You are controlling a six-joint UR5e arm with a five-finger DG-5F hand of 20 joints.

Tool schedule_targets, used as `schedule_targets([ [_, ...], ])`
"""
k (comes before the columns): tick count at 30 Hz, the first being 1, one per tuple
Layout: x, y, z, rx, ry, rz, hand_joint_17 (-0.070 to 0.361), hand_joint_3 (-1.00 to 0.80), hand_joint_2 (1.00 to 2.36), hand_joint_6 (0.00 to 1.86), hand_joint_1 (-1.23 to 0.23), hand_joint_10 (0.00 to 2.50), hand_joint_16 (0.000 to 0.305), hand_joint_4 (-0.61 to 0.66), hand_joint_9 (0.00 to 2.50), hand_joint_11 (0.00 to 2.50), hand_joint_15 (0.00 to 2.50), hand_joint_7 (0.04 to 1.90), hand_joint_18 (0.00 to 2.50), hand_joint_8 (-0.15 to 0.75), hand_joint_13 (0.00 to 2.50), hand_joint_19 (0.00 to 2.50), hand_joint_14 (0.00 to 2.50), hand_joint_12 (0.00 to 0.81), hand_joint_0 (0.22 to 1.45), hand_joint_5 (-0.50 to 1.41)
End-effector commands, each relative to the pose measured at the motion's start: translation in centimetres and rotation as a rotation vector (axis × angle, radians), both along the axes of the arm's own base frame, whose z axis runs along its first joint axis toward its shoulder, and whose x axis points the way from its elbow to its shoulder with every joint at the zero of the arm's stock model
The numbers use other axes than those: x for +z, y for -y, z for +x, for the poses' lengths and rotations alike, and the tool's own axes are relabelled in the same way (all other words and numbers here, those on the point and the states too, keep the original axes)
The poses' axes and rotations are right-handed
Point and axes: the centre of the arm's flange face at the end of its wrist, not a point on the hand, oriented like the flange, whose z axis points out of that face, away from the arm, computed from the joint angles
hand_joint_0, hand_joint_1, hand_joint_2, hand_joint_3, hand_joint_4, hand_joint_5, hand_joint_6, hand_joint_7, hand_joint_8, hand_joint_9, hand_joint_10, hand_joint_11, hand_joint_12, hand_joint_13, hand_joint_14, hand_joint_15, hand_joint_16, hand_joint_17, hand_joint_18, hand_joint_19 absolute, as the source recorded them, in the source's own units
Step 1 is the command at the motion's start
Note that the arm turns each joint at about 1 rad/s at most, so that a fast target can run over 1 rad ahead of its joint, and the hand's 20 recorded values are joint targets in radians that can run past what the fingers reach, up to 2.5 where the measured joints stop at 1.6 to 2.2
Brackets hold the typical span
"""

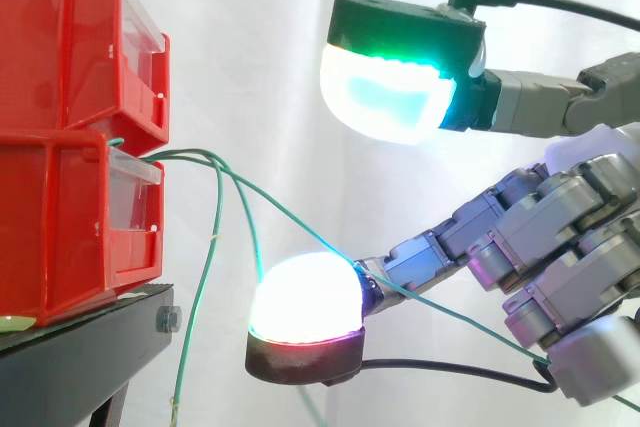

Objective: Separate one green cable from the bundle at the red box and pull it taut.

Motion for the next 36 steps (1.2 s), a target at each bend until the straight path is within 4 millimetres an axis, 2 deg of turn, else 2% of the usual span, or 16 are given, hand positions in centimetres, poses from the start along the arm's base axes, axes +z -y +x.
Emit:
schedule_targets([
  [1, 0.0, -0.4, -0.1, 0.004, -0.002, -0.004, 0.224, -0.5, 1.0, 0.5, -0.85, 2.5, 0.099, 0.28, 1.22, 1.49, 1.34, 0.83, 1.55, 0.381, 1.16, 1.22, 2.5, 0.453, 0.44, -0.13],
  [3, 0.0, -0.6, -0.1, 0.008, -0.003, -0.005, 0.237, -0.5, 1.0, 0.5, -0.85, 2.5, 0.105, 0.27, 1.11, 1.33, 1.19, 0.84, 1.37, 0.408, 0.99, 0.98, 2.5, 0.458, 0.45, -0.13],
  [4, 0.0, -0.7, -0.1, 0.008, -0.002, -0.006, 0.236, -0.5, 1.0, 0.5, -0.85, 2.5, 0.105, 0.27, 1.11, 1.23, 1.07, 0.84, 1.27, 0.41, 1.04, 0.87, 2.02, 0.464, 0.45, -0.14],
  [5, 0.1, -1.0, -0.1, 0.011, -0.001, -0.005, 0.233, -0.5, 1.0, 0.5, -0.85, 1.63, 0.104, 0.26, 1.19, 1.33, 1.34, 0.83, 1.22, 0.412, 1.17, 0.84, 0.62, 0.465, 0.45, -0.15],
  [6, 0.1, -1.0, -0.1, 0.011, -0.001, -0.005, 0.231, -0.5, 1.0, 0.5, -0.85, 1.19, 0.103, 0.26, 1.25, 1.42, 1.45, 0.83, 1.2, 0.416, 1.22, 0.83, 0.17, 0.459, 0.46, -0.15],
  [7, 0.1, -1.0, -0.1, 0.011, -0.001, -0.005, 0.225, -0.5, 1.0, 0.5, -0.84, 0.35, 0.1, 0.26, 1.27, 1.58, 1.3, 0.83, 1.19, 0.425, 1.11, 0.85, 0.01, 0.457, 0.46, -0.15],
  [8, 0.1, -1.1, -0.2, 0.012, -0.001, -0.005, 0.221, -0.5, 1.0, 0.5, -0.84, 0.01, 0.098, 0.24, 1.19, 1.43, 1.14, 0.81, 1.2, 0.413, 1.0, 0.87, 0.02, 0.458, 0.46, -0.16],
  [12, 0.1, -1.1, -0.2, 0.013, -0.002, -0.007, 0.22, -0.5, 1.0, 0.5, -0.84, 0.02, 0.098, 0.21, 1.0, 1.07, 0.96, 0.77, 1.25, 0.391, 0.89, 0.88, 0.02, 0.459, 0.46, -0.18],
  [15, 0.1, -1.1, -0.2, 0.013, -0.002, -0.007, 0.206, -0.5, 1.0, 0.5, -0.84, 0.0, 0.092, 0.21, 1.21, 1.53, 1.42, 0.77, 1.37, 0.421, 1.17, 1.07, 0.0, 0.445, 0.46, -0.19],
  [17, 0.1, -1.2, -0.2, 0.014, 0.0, -0.006, 0.194, -0.5, 1.0, 0.5, -0.84, 1.41, 0.086, 0.2, 1.05, 1.27, 1.01, 0.77, 1.47, 0.419, 0.94, 1.28, 1.73, 0.448, 0.46, -0.19],
  [18, 0.1, -1.2, -0.1, 0.014, 0.001, -0.005, 0.193, -0.5, 1.0, 0.5, -0.84, 1.5, 0.086, 0.2, 1.04, 1.25, 1.0, 0.77, 1.47, 0.416, 0.93, 1.25, 1.78, 0.444, 0.45, -0.19],
  [19, 0.1, -1.1, -0.1, 0.013, 0.001, -0.005, 0.181, -0.5, 1.0, 0.5, -0.84, 2.12, 0.08, 0.21, 0.99, 1.13, 0.93, 0.77, 1.46, 0.407, 0.84, 1.14, 2.38, 0.448, 0.45, -0.19],
  [20, 0.2, -1.2, -0.1, 0.014, 0.003, -0.005, 0.172, -0.5, 1.0, 0.5, -0.84, 2.43, 0.077, 0.2, 0.95, 1.1, 0.92, 0.77, 1.42, 0.406, 0.78, 1.01, 2.5, 0.456, 0.45, -0.19],
  [23, 0.2, -1.2, -0.1, 0.014, 0.003, -0.005, 0.148, -0.5, 1.0, 0.5, -0.84, 2.5, 0.066, 0.21, 0.87, 1.08, 1.04, 0.77, 1.12, 0.397, 0.76, 0.37, 2.5, 0.466, 0.45, -0.19],
  [25, 0.0, -1.3, -0.1, 0.016, 0.0, -0.006, 0.144, -0.5, 1.0, 0.5, -0.84, 2.5, 0.064, 0.21, 0.87, 1.11, 1.07, 0.77, 1.06, 0.393, 0.75, 0.28, 2.5, 0.465, 0.45, -0.19],
  [36, 0.2, -2.1, -0.3, 0.046, -0.039, -0.089, 0.144, -0.5, 1.0, 0.5, -0.83, 2.5, 0.064, 0.21, 0.89, 1.16, 1.01, 0.78, 1.08, 0.389, 0.82, 0.51, 2.5, 0.448, 0.45, -0.18],
])
